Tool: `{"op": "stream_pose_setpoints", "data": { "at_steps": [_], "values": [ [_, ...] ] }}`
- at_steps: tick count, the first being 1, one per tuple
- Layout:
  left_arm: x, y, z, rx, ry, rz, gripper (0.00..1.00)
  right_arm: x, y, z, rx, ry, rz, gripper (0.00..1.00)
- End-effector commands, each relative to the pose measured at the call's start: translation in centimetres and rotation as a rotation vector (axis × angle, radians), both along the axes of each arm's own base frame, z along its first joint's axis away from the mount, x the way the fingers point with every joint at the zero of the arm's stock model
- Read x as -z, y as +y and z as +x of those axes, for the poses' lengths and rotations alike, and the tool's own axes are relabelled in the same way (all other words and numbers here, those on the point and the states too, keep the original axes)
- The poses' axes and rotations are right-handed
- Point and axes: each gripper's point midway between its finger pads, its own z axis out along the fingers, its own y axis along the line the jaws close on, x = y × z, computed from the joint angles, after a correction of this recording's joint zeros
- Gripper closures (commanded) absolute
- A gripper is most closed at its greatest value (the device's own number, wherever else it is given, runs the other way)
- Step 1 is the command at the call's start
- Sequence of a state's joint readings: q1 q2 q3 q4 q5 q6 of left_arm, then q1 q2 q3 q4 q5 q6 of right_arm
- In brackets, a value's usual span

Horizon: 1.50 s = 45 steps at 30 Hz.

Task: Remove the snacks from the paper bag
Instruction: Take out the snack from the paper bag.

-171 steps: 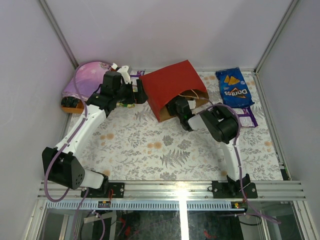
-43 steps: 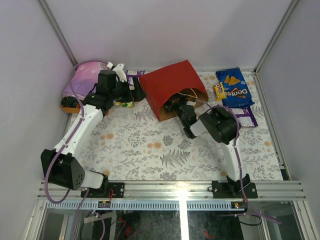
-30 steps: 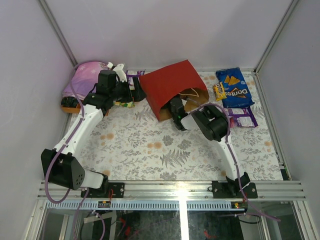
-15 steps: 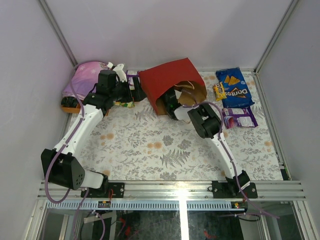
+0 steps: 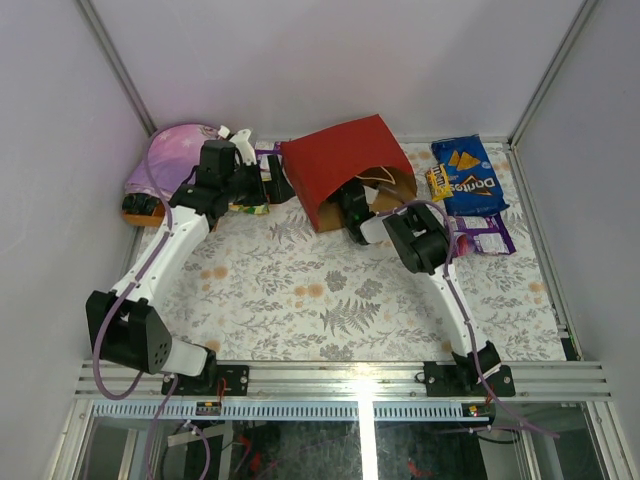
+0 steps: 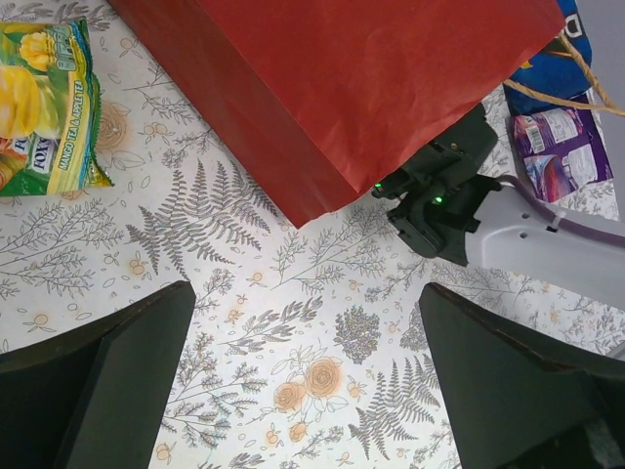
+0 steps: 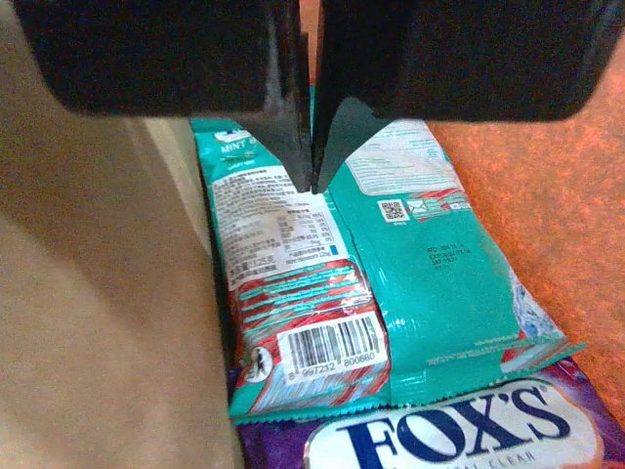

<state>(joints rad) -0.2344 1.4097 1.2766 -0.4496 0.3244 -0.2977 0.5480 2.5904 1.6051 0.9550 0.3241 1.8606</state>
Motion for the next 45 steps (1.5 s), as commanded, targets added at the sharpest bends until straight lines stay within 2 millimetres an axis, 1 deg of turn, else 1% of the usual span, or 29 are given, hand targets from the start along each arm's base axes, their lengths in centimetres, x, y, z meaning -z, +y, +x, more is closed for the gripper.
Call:
{"op": "stream_pose_setpoints", "data": {
  "at_steps": [1, 2, 4, 5, 6, 9, 10, 12, 13, 18, 19, 20, 25, 27, 28, 29, 35, 37, 38, 41, 43, 45],
  "values": [
    [-0.2, -0.2, 0.6, 0.009, -0.01, -0.016, 0.0, -2.5, -2.0, -0.8, 0.043, 0.005, 0.019, 0.97],
    [-0.2, -0.2, 0.6, 0.008, -0.012, -0.015, 0.0, -2.6, -2.2, -1.1, 0.041, 0.017, -0.005, 0.8],
    [-0.1, -0.2, 0.6, 0.008, -0.008, -0.016, 0.0, -2.4, -2.8, -1.7, 0.053, 0.066, -0.077, 0.42],
    [-0.1, -0.3, 0.6, 0.01, -0.006, -0.017, 0.0, -2.2, -3.3, -1.8, 0.065, 0.092, -0.121, 0.27],
    [0.0, -0.3, 0.6, 0.013, -0.004, -0.018, 0.0, -2.2, -3.6, -1.8, 0.073, 0.109, -0.156, 0.21],
    [0.0, -0.4, 0.6, 0.015, -0.001, -0.021, 0.0, -2.0, -3.5, -0.8, 0.065, 0.11, -0.156, 0.15],
    [0.0, -0.4, 0.7, 0.015, -0.001, -0.021, 0.0, -2.3, -3.1, -0.1, 0.055, 0.105, -0.137, 0.06],
    [0.0, -0.4, 0.7, 0.016, -0.001, -0.021, 0.0, -1.3, -2.2, 0.9, 0.021, 0.132, -0.128, 0.02],
    [0.0, -0.4, 0.7, 0.015, -0.001, -0.019, 0.0, -1.1, -1.8, 1.5, 0.015, 0.141, -0.128, 0.01],
    [0.2, -0.3, 0.7, 0.011, -0.001, -0.011, 0.0, 1.3, -0.6, 3.1, 0.0, 0.209, -0.173, 0.0],
    [0.2, -0.2, 0.7, 0.011, 0.0, -0.011, 0.0, 1.1, -0.4, 3.5, -0.001, 0.21, -0.171, 0.0],
    [0.3, -0.3, 0.7, 0.012, 0.002, -0.012, 0.0, 2.0, -0.2, 3.8, 0.0, 0.223, -0.175, 0.01],
    [0.4, -0.4, 0.8, 0.017, 0.009, -0.012, 0.0, 2.7, 1.0, 6.1, 0.004, 0.207, -0.158, 0.0],
    [0.7, -0.3, 0.8, 0.014, 0.013, -0.008, 0.0, 2.5, 1.3, 6.9, 0.009, 0.184, -0.142, 0.06],
    [0.6, -0.3, 0.9, 0.012, 0.012, -0.005, 0.0, 2.0, 1.4, 7.4, 0.014, 0.164, -0.131, 0.13],
    [0.7, -0.3, 0.9, 0.011, 0.013, -0.005, 0.0, 2.0, 1.4, 7.5, 0.02, 0.154, -0.127, 0.21],
    [1.0, -0.4, 1.0, 0.016, 0.024, -0.007, 0.0, 1.9, 0.2, 7.9, 0.04, 0.122, -0.109, 0.8],
    [1.1, -0.4, 1.0, 0.018, 0.027, -0.008, 0.0, 1.8, -0.3, 7.9, 0.044, 0.123, -0.108, 0.98],
    [1.1, -0.4, 1.0, 0.018, 0.028, -0.009, 0.0, 1.8, -0.5, 8.0, 0.045, 0.123, -0.105, 1.0],
    [1.0, -0.5, 1.0, 0.019, 0.026, -0.012, 0.0, 1.4, -1.0, 8.0, 0.05, 0.113, -0.099, 1.0],
    [1.1, -0.4, 1.0, 0.018, 0.028, -0.01, 0.0, 1.0, -1.2, 8.0, 0.052, 0.104, -0.094, 1.0],
    [1.0, -0.4, 0.9, 0.019, 0.028, -0.013, 0.0, 0.2, -1.3, 7.8, 0.05, 0.084, -0.084, 1.0]
  ]
}}
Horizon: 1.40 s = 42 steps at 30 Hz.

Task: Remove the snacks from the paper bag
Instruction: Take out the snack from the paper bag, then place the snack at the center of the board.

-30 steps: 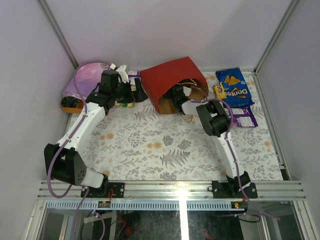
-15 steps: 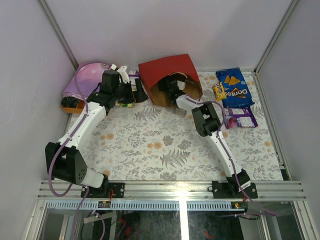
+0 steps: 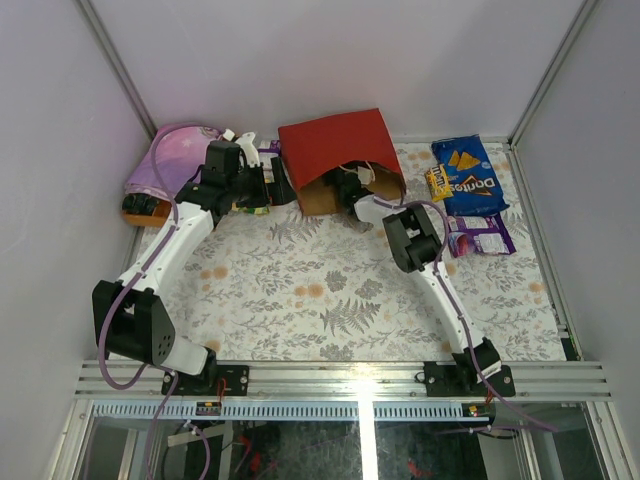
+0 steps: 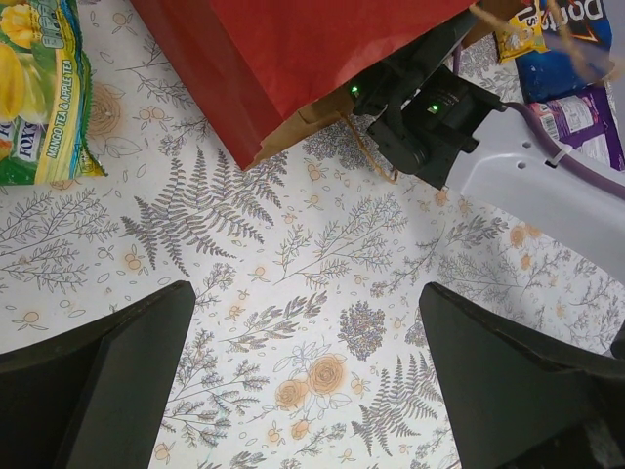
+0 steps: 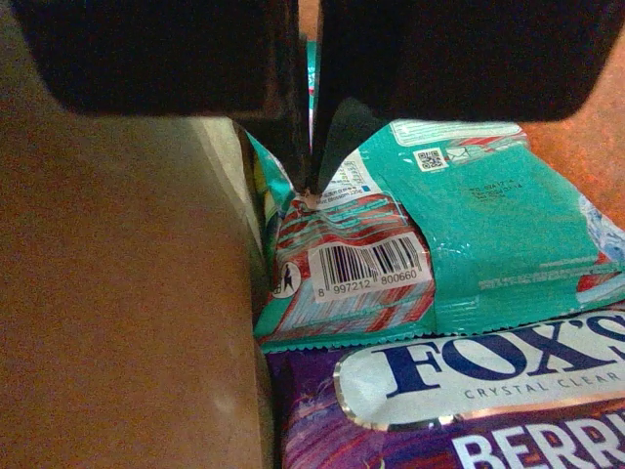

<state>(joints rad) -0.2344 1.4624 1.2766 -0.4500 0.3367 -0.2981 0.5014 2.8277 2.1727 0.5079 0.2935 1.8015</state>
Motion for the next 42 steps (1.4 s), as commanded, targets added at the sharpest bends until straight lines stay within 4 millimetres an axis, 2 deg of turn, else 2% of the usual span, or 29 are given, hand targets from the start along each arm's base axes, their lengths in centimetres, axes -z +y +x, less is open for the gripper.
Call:
{"op": "stream_pose_setpoints", "data": {
  "at_steps": [1, 5, 12, 13, 16, 19, 20, 27, 30, 35, 38, 40, 42],
  "values": [
    [-1.0, -0.1, 0.5, 0.008, -0.026, -0.019, 0.0, -2.6, -2.3, 0.5, 0.042, -0.024, 0.029, 1.0],
    [-1.2, -0.2, 0.4, 0.011, -0.031, -0.022, 0.0, -5.5, -2.6, -0.9, 0.029, -0.059, 0.034, 1.0],
    [-1.5, -0.2, 0.3, 0.013, -0.034, -0.028, 0.0, -8.6, -3.1, -4.7, -0.016, -0.018, 0.118, 1.0],
    [-1.6, -0.2, 0.3, 0.013, -0.036, -0.028, 0.0, -8.1, -3.1, -5.7, -0.032, 0.004, 0.109, 1.0],
    [-1.6, -0.2, 0.2, 0.013, -0.039, -0.028, 0.0, -8.9, -2.9, -8.6, -0.064, 0.02, 0.086, 1.0],
    [-1.8, -0.2, 0.2, 0.012, -0.043, -0.028, 0.0, -10.0, -3.2, -11.2, -0.091, 0.004, 0.076, 1.0],
    [-1.8, -0.2, 0.1, 0.014, -0.044, -0.028, 0.0, -11.0, -3.3, -12.0, -0.102, -0.013, 0.085, 1.0],
    [-1.9, -0.1, 0.2, 0.008, -0.048, -0.027, 0.0, -11.9, -4.3, -18.6, -0.203, -0.034, 0.1, 1.0],
    [-1.8, 0.1, 0.3, 0.001, -0.05, -0.018, 0.0, -11.4, -5.0, -21.9, -0.258, -0.015, 0.033, 1.0],
    [-1.6, 0.8, 0.7, -0.032, -0.059, 0.017, 0.0, -9.8, -7.9, -27.5, -0.294, 0.015, -0.107, 1.0],
    [-1.3, 1.3, 0.9, -0.053, -0.057, 0.038, 0.0, -8.5, -9.1, -30.3, -0.372, 0.013, -0.283, 1.0],
    [-1.2, 1.6, 1.1, -0.065, -0.056, 0.056, 0.0, -7.2, -9.1, -31.8, -0.487, 0.025, -0.454, 1.0],
    [-1.2, 2.1, 1.3, -0.082, -0.056, 0.073, 0.0, -6.6, -7.8, -32.8, -0.665, -0.019, -0.605, 1.0]
  ]
}}
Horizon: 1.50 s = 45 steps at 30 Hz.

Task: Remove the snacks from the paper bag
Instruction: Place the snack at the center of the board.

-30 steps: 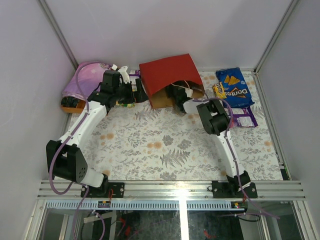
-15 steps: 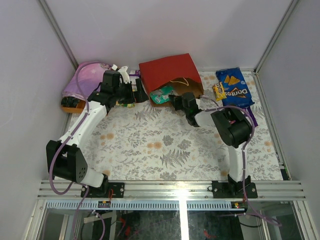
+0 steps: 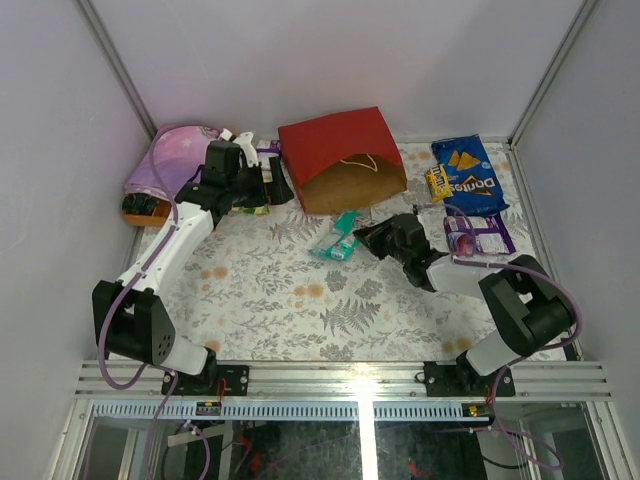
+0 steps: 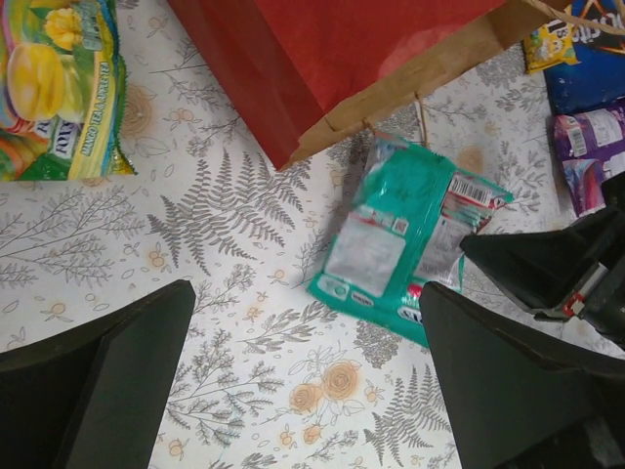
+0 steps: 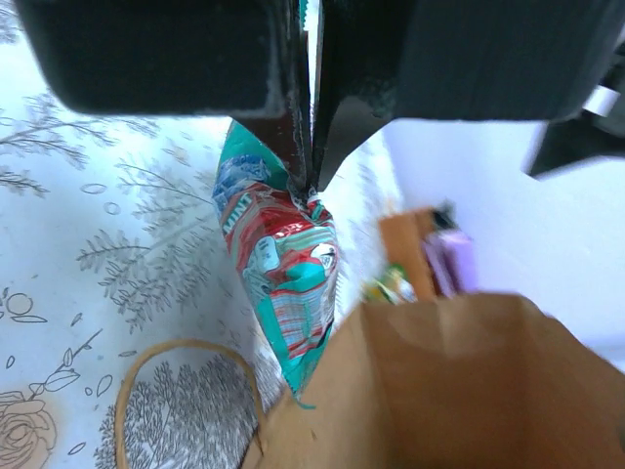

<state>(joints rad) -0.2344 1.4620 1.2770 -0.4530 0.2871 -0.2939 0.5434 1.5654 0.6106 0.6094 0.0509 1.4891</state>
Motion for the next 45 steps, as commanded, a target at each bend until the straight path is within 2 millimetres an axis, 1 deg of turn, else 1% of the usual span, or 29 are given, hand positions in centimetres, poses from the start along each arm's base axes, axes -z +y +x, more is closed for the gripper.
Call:
{"op": "stream_pose_setpoints", "data": {
  "at_steps": [1, 2, 4, 7, 8, 10, 12, 15, 20, 22, 25, 28, 32, 35, 38, 41, 44, 45],
  "values": [
    [-1.4, 1.6, 1.0, -0.052, -0.051, 0.049, 0.0, 0.0, 2.5, -2.5, -0.424, -0.123, -0.319, 1.0],
    [-1.5, 1.8, 1.0, -0.061, -0.056, 0.055, 0.0, 0.4, 3.2, -3.2, -0.524, -0.125, -0.356, 1.0],
    [-1.8, 2.4, 1.2, -0.081, -0.066, 0.065, 0.0, 0.3, 4.7, -4.2, -0.683, -0.16, -0.37, 1.0],
    [-2.4, 3.2, 1.2, -0.101, -0.072, 0.062, 0.0, -0.8, 7.1, -5.6, -0.867, -0.248, -0.365, 1.0],
    [-2.6, 3.6, 1.2, -0.107, -0.077, 0.062, 0.0, -0.8, 8.3, -6.1, -0.924, -0.273, -0.375, 1.0],
    [-3.6, 4.1, 0.9, -0.116, -0.105, 0.066, 0.0, -1.1, 10.1, -6.7, -0.998, -0.325, -0.409, 1.0],
    [-4.2, 4.4, 0.7, -0.123, -0.122, 0.08, 0.0, -1.4, 11.7, -6.3, -1.011, -0.367, -0.434, 1.0],
    [-4.6, 5.1, 0.6, -0.15, -0.137, 0.099, 0.0, -2.2, 14.1, -4.7, -0.957, -0.384, -0.383, 1.0],
    [-4.7, 5.4, 0.7, -0.158, -0.143, 0.108, 0.0, -3.4, 17.7, -0.5, -0.809, -0.358, -0.237, 1.0],
    [-4.7, 5.4, 0.7, -0.161, -0.144, 0.108, 0.0, -3.8, 19.0, 0.6, -0.753, -0.335, -0.163, 1.0],
    [-4.7, 5.9, 0.9, -0.186, -0.145, 0.111, 0.0, -2.6, 19.6, 2.2, -0.638, -0.256, -0.142, 1.0],
    [-5.0, 6.1, 1.2, -0.207, -0.142, 0.081, 0.0, -1.8, 20.5, 3.2, -0.548, -0.192, -0.098, 1.0],
    [-5.1, 5.4, 1.2, -0.163, -0.126, -0.001, 0.0, -0.7, 22.7, 3.6, -0.485, -0.111, -0.034, 1.0],
    [-5.2, 5.2, 1.1, -0.147, -0.123, -0.03, 0.0, 0.0, 25.2, 3.1, -0.534, -0.075, -0.004, 1.0],
    [-5.5, 5.4, 0.9, -0.149, -0.133, -0.037, 0.0, 1.0, 27.1, 2.5, -0.556, -0.048, -0.002, 1.0],
    [-5.7, 5.5, 0.7, -0.152, -0.142, -0.037, 0.0, 1.5, 28.6, 2.3, -0.575, -0.038, -0.001, 1.0],
    [-5.7, 5.5, 0.6, -0.151, -0.144, -0.039, 0.0, 1.8, 29.3, 2.6, -0.572, -0.046, -0.001, 0.99],
    [-5.8, 5.4, 0.6, -0.148, -0.145, -0.041, 0.0, 1.5, 29.6, 2.6, -0.583, -0.059, 0.001, 0.84]
  ]
}}
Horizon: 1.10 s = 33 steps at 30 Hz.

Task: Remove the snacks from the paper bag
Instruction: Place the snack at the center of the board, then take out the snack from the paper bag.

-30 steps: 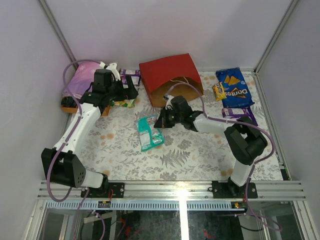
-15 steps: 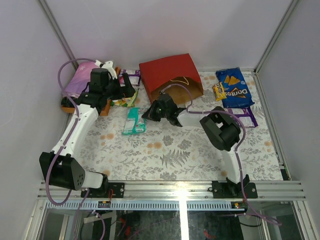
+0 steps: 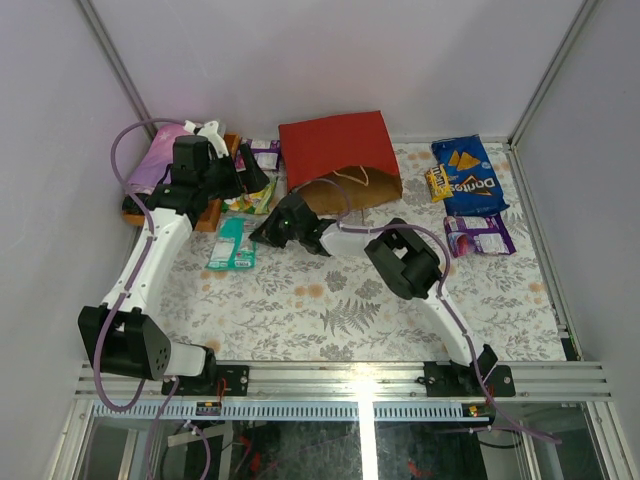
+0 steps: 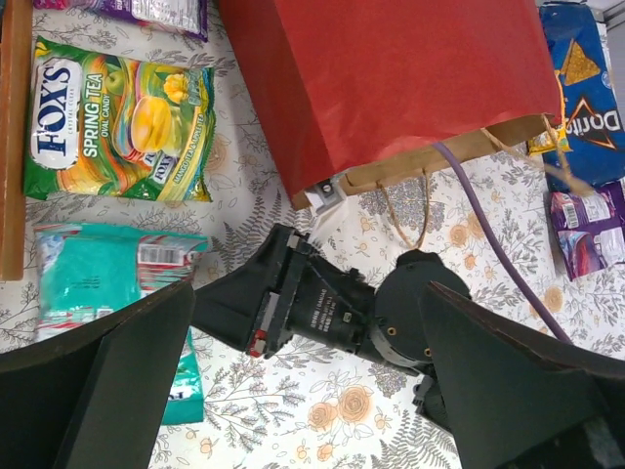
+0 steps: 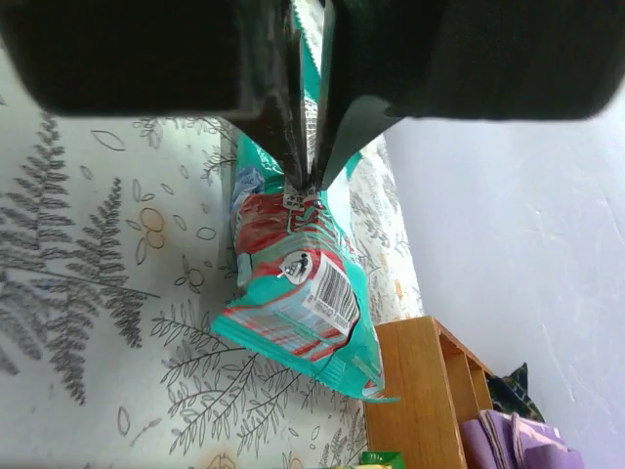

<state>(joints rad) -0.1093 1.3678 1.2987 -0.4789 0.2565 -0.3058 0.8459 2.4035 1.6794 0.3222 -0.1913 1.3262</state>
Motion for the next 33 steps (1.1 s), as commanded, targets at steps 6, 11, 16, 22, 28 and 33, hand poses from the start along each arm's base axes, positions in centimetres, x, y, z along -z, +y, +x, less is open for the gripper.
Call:
{"op": "stream_pose_setpoints", "data": {
  "at_steps": [6, 11, 16, 22, 28, 33],
  "values": [
    [-1.8, -0.3, 0.0, 0.019, -0.062, -0.038, 0.0, -5.8, 0.5, -0.5, -0.083, -0.164, 0.017, 0.26],
    [-1.9, -0.4, -0.1, 0.02, -0.064, -0.043, 0.0, -9.4, -3.1, -2.9, -0.2, -0.348, 0.015, 0.24],
    [-1.6, -0.5, 0.0, 0.025, -0.057, -0.049, 0.0, -10.7, -9.1, -6.2, -0.222, -0.549, -0.088, 0.24],
    [-1.4, -0.7, 0.1, 0.033, -0.049, -0.057, 0.0, -9.8, -20.4, -8.4, 0.186, -0.624, -0.022, 0.06],
    [-1.2, -1.1, 0.1, 0.047, -0.041, -0.073, 0.0, -11.2, -24.6, -5.9, 0.444, -0.534, 0.249, 0.01],
    [-1.1, -1.3, -0.1, 0.053, -0.037, -0.08, 0.0, -13.8, -23.8, -0.4, 0.581, -0.377, 0.651, 0.12]
  ]
}}
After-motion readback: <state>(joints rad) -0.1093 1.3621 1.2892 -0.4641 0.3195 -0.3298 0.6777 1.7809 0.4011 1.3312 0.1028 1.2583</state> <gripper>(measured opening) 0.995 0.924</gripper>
